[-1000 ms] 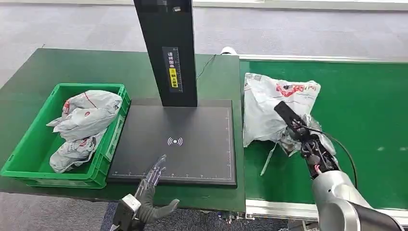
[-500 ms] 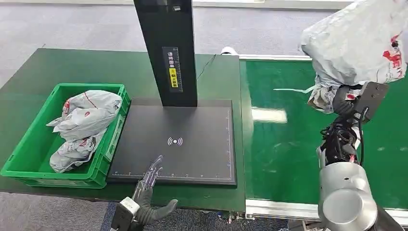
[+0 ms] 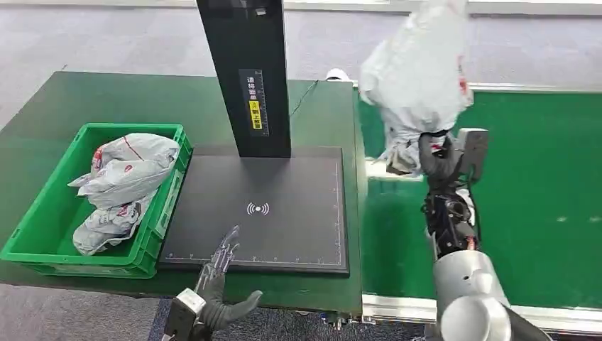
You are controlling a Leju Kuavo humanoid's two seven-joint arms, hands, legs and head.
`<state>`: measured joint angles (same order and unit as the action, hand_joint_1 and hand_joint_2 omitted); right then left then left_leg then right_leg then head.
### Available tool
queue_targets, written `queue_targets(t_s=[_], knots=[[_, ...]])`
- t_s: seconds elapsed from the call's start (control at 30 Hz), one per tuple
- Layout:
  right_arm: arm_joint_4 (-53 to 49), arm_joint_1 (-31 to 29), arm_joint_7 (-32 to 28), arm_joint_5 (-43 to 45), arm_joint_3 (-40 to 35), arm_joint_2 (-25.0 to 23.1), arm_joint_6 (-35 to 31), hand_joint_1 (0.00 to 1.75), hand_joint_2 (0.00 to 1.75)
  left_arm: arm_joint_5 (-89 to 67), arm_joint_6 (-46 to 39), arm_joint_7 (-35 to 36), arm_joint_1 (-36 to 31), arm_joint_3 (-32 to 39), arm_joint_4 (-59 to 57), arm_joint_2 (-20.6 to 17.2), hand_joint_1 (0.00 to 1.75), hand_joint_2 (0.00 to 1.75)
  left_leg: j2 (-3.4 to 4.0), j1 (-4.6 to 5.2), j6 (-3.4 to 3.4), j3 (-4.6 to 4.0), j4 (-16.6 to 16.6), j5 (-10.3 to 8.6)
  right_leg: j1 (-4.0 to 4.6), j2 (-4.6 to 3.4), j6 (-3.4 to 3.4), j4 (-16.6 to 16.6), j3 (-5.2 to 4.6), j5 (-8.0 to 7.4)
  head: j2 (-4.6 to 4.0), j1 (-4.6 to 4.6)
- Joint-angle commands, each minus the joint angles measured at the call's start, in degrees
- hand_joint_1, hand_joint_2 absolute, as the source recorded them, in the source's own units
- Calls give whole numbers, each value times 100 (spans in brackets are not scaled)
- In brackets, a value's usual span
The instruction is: Moved the parcel from conveyor to table for the left to box.
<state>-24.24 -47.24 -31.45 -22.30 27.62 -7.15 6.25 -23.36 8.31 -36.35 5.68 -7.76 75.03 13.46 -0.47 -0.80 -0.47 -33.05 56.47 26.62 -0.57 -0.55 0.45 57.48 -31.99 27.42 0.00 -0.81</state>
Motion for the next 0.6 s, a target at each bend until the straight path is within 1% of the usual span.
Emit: queue_targets(t_s=[0.03, 0.1, 0.17, 0.2, 0.23, 0.27, 0.33, 0.37, 0.4, 0.43, 0.47, 0.6], knots=[[299, 276, 328, -257, -2273, -700, 427, 175, 175, 11, -78, -33, 142, 206, 153, -129, 0, 175, 30, 0, 0, 8, -5, 5, 1, -24, -4, -3, -1, -3, 0, 2], [322, 314, 437, -255, -2554, -755, 569, 175, 175, 35, -96, -37, 248, 305, 337, -136, 0, 175, 38, 0, 0, 8, -5, 7, 2, -30, -5, -2, -3, -3, 0, 2], [314, 333, 442, -234, -2606, -768, 553, 175, 175, 36, -95, -37, 274, 321, 379, -142, 0, 175, 37, -1, 1, 10, -7, 6, 4, -24, -6, -5, 1, -1, 0, 2], [332, 345, 486, -202, -2726, -756, 682, 175, 175, 51, -92, -33, 289, 373, 402, -128, 0, 175, 26, 0, 1, 8, -7, 4, 2, -13, -5, -4, 0, 0, 0, 2], [344, 407, 597, -172, -3021, -786, 860, 175, 175, 57, -82, -32, 291, 433, 415, -103, 0, 175, 21, -1, 1, 4, -5, 3, 3, -9, -5, -4, -1, 1, 0, 2], [347, 431, 595, -177, -3031, -810, 832, 175, 175, 57, -82, -32, 290, 436, 416, -105, 0, 175, 17, 1, 1, 4, -3, 3, 1, -7, -4, -1, -1, 2, 0, 0], [422, 527, 743, -102, -3468, -882, 1058, 175, 175, 54, -61, -15, 296, 496, 422, -74, 0, 175, 22, -1, 1, 4, -4, 3, 2, -11, -4, -4, 0, 0, 0, 2], [432, 565, 746, -106, -3481, -913, 1023, 175, 175, 55, -61, -15, 301, 497, 424, -74, 0, 175, 20, 0, 1, 4, -4, 4, 1, -12, -4, -2, 1, 1, 0, 4], [447, 581, 749, -129, -3632, -921, 1031, 175, 175, 50, -57, -4, 315, 505, 446, -67, 0, 175, 32, 0, 1, 8, -8, 4, 2, -21, -5, -6, 2, -1, 0, 2], [464, 641, 781, -52, -3855, -925, 1069, 175, 175, 47, -45, 4, 341, 511, 483, -65, 0, 175, 26, 0, 0, 5, -6, 3, 2, -13, -5, -4, 1, 1, 0, 4], [474, 684, 791, -35, -3909, -934, 1044, 175, 175, 46, -45, 8, 348, 512, 496, -64, 0, 175, 29, 0, 0, 12, -10, 3, 2, -13, -7, -7, 5, 1, 0, 0], [495, 846, 902, 389, -4303, -898, 1069, 175, 175, 38, -41, 45, 371, 523, 585, -62, 0, 175, 16, -1, 1, 9, -8, 3, 3, -4, -5, -7, 7, 3, 0, 2]])
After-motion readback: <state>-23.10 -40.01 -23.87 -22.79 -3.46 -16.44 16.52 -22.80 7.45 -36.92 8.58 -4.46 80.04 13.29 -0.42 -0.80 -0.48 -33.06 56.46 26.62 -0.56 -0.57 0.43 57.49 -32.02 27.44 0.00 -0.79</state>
